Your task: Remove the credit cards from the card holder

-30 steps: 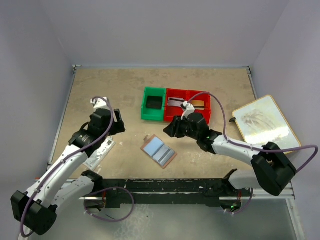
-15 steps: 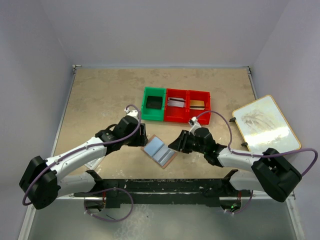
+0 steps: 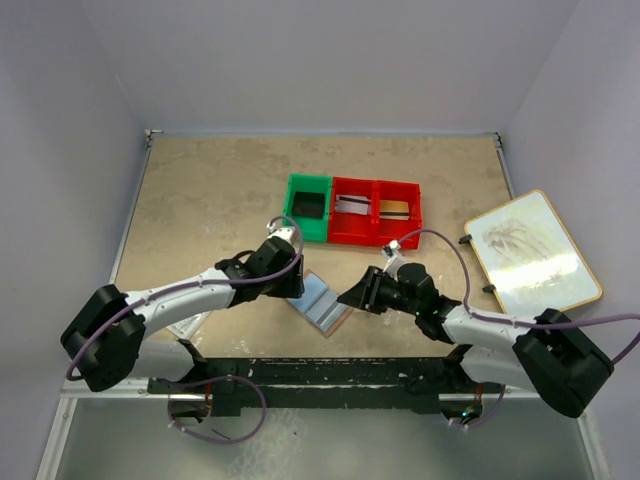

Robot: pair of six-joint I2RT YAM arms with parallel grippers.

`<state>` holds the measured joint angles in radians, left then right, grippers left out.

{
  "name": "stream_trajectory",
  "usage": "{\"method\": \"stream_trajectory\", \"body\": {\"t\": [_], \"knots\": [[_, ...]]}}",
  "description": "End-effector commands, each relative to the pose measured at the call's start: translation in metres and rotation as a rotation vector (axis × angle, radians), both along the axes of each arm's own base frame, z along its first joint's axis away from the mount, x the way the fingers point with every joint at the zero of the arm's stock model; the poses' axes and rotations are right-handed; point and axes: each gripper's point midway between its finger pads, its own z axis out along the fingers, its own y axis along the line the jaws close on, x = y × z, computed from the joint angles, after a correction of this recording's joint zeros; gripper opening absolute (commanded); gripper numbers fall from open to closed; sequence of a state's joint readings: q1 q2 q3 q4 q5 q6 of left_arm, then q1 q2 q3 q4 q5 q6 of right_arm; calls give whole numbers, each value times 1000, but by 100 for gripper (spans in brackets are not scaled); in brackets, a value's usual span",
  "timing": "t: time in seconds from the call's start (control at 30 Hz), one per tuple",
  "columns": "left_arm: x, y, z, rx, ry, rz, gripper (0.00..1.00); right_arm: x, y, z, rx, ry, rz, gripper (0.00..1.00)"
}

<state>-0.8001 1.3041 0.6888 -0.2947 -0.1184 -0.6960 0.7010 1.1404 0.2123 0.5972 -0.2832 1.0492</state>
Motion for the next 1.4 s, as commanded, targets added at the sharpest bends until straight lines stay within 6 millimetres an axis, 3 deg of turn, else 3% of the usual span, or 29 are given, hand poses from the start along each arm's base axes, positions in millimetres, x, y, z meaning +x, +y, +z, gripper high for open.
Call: {"method": "stream_trajectory", "body": {"t": [0.0,0.33,0.97,1.37], "knots": [[12,-4,2,1,-38,24,53,-4,7,3,39,4,32,46],[10,11,-10,90,-34,28,52,-11,11,-12,44,45,63,46],[10,5,-24,99,-8,12,47,1,22,-16,75,35,53,46],[6,12,-34,145,-2,4,37,6,38,5,179,-14,94,44]]}}
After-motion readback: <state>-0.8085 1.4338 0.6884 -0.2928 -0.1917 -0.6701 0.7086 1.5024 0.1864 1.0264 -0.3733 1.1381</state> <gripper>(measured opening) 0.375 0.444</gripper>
